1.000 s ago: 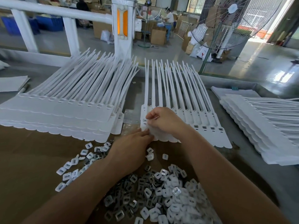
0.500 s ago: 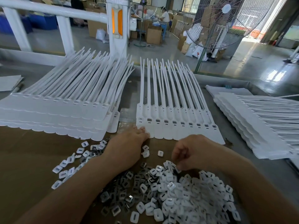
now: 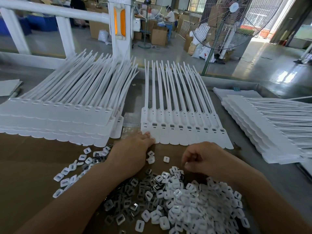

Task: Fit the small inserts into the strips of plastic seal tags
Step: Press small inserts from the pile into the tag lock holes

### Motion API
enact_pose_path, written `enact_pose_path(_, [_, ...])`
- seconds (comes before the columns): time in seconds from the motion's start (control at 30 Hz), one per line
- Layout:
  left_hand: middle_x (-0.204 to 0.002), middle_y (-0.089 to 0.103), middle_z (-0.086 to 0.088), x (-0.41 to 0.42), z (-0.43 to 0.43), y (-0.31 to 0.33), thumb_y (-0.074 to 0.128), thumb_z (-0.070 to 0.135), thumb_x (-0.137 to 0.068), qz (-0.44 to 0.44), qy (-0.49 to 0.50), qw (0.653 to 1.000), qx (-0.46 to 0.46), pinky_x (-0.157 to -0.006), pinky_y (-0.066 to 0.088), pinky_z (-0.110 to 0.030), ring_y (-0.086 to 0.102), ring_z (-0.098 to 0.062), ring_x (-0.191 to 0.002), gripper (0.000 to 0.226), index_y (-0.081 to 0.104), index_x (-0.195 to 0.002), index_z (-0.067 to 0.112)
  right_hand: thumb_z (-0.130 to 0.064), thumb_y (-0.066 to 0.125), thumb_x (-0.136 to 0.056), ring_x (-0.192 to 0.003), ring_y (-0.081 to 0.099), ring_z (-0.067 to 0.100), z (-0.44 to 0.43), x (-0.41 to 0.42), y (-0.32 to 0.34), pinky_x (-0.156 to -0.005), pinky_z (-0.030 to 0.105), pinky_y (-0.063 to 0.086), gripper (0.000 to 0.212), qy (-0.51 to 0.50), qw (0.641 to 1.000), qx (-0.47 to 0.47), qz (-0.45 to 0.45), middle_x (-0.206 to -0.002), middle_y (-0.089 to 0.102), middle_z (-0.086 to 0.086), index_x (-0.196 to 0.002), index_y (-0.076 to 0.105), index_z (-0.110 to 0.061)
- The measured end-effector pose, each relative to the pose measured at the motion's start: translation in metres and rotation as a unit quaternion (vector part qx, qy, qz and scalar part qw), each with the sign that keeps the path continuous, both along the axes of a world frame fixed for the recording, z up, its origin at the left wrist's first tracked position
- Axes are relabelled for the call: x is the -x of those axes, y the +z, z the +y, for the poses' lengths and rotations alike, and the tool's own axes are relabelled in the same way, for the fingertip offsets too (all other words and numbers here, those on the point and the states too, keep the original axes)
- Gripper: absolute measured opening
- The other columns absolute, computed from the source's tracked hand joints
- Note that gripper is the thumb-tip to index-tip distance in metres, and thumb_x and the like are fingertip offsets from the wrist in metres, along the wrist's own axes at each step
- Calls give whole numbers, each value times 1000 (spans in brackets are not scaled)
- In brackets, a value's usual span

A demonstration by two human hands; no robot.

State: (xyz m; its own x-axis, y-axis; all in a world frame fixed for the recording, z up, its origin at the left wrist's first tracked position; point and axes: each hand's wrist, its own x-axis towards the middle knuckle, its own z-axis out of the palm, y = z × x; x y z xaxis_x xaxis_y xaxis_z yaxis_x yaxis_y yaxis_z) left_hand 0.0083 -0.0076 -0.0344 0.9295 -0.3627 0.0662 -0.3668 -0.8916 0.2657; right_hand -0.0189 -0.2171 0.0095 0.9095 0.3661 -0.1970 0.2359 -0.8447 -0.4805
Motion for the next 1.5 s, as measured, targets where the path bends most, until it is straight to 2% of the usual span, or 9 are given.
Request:
enact_pose_path(0.3, [-150,23,9,-2,1,-5,40,8,-89,-11,-5,1000,-5,-110,21,-34,15,-12,-139,56,30,-139,31,-27,67,-81,-69,60,-3,27,-28,2,-66,12,45,13,-63,988,-113,-80,-74,66,-14,-70,64,-33])
enact_pose_path(0.47, [-149,27,8,0,2,-4,40,9,-88,-19,-8,1000,9,-108,27,-36,17,-12,-138,55,34,-137,32,-18,65,-83,-61,55,-7,45,-53,-4,-56,8,38,17,-91,982,-134,-99,-72,61,-16,-73,60,-31])
enact_pose_path(0.57, [-149,26,8,0,3,-2,40,11,-89,-17,-9,1000,4,-106,31,-37,17,-13,-138,52,35,-137,32,-13,62,-85,-73,58,6,55,-68,-8,-70,22,50,10,-122,977,-142,-106,-80,61,-8,-90,64,-21])
enact_pose_path(0.67, [-149,26,9,1,3,-2,40,13,-90,-19,-11,1000,1,-105,34,-39,18,-14,-138,51,35,-136,33,-7,60,-85,-69,61,8,63,-79,-12,-78,30,54,15,-141,970,-165,-111,-71,60,-8,-77,64,-19])
enact_pose_path(0.87, [-150,23,9,-1,3,-4,41,13,-90,-15,-15,1000,-1,-108,30,-37,16,-13,-139,53,32,-138,33,-10,58,-86,-65,48,-5,75,-97,-27,-54,7,31,18,-163,970,-140,-115,-66,50,-21,-71,66,-17])
enact_pose_path(0.97, [-150,23,8,-1,3,-4,40,13,-89,-16,-16,1000,1,-108,30,-36,18,-12,-138,54,32,-138,33,-8,57,-84,-78,60,12,76,-100,-30,-53,21,42,16,-165,972,-114,-119,-75,65,-5,-76,70,-3])
enact_pose_path(1.07, [-150,23,7,-2,3,-4,40,12,-89,-14,-19,1000,1,-107,32,-38,19,-13,-138,53,32,-138,32,-3,55,-81,-96,58,32,77,-99,-29,-76,39,48,16,-159,976,-82,-126,-100,64,18,-88,66,7])
enact_pose_path(1.27, [-150,23,7,-2,3,-4,38,12,-89,-19,-21,1000,4,-108,31,-36,19,-12,-138,53,33,-138,31,-11,61,-83,-91,59,15,77,-102,-29,-74,30,47,28,-165,976,-81,-117,-90,65,-4,-61,56,-26])
enact_pose_path(1.5, [-150,22,7,-2,3,-6,39,14,-91,-14,-20,1000,-1,-106,29,-33,18,-13,-138,51,32,-138,31,-15,69,-78,-75,48,6,78,-113,-28,-63,25,38,27,-219,967,-101,-79,-78,50,-15,-66,49,-28])
